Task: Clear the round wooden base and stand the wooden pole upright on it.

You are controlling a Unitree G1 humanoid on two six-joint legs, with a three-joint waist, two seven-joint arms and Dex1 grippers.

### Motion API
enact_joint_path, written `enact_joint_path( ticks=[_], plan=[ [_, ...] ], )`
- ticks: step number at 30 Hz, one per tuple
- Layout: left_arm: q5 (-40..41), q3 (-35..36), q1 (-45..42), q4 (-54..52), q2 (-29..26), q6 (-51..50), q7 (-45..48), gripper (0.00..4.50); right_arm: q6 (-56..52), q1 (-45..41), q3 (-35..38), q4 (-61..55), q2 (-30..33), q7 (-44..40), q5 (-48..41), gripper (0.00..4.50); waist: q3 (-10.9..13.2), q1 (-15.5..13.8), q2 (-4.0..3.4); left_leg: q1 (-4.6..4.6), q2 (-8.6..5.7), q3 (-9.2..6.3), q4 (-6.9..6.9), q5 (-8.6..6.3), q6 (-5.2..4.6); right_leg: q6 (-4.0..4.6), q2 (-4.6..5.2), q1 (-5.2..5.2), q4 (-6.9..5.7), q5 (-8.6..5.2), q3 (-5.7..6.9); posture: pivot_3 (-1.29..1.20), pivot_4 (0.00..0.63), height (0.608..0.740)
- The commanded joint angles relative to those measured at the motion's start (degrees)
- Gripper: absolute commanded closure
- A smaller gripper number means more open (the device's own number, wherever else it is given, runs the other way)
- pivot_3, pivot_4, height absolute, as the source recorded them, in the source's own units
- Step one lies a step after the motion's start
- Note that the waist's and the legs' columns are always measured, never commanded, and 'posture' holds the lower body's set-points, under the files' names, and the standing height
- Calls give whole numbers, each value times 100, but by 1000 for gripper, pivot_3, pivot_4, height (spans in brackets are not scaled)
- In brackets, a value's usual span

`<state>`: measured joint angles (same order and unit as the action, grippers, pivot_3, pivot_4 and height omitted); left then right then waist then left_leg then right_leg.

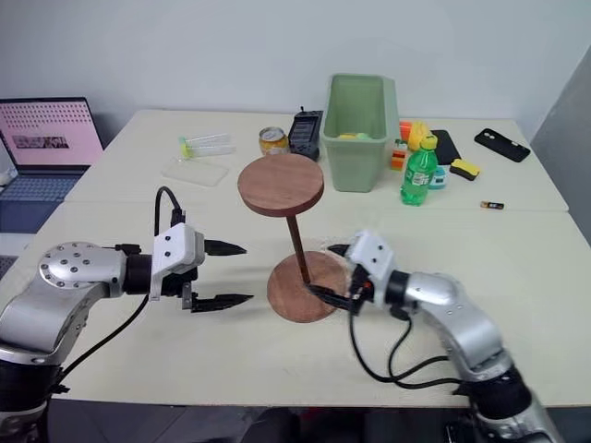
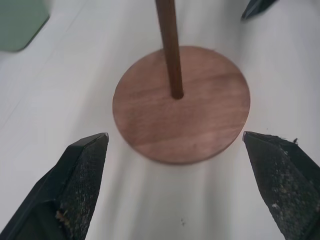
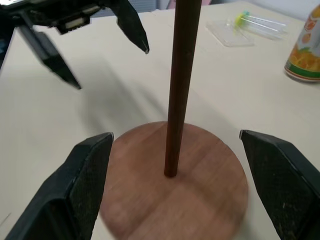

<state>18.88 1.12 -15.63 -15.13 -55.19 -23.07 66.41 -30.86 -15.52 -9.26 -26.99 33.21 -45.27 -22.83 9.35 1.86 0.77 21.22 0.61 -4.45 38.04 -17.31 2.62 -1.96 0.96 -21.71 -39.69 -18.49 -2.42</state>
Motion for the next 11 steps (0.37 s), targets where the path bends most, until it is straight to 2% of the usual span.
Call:
enact_joint_path(
  ticks=[1,7,11],
  plan=[
    [-87,421,182,145,-226,269,0,0,310,379,978,-425,762,-750,-410,257,4,-5,1,2,0,-1,-1,0,0,0,0,0,3,0,1,0,150,740],
    [-115,854,437,556,-341,397,-70,0,648,1124,2088,-110,1768,-1425,-434,257,13,-14,3,2,3,-1,-1,0,-1,0,8,4,7,0,3,0,150,740],
    [-220,918,542,765,-343,596,-124,0,775,1321,2344,32,1969,-1545,-424,257,15,-8,5,1,5,1,-2,0,-1,0,8,7,10,0,1,0,150,740]
  ],
)
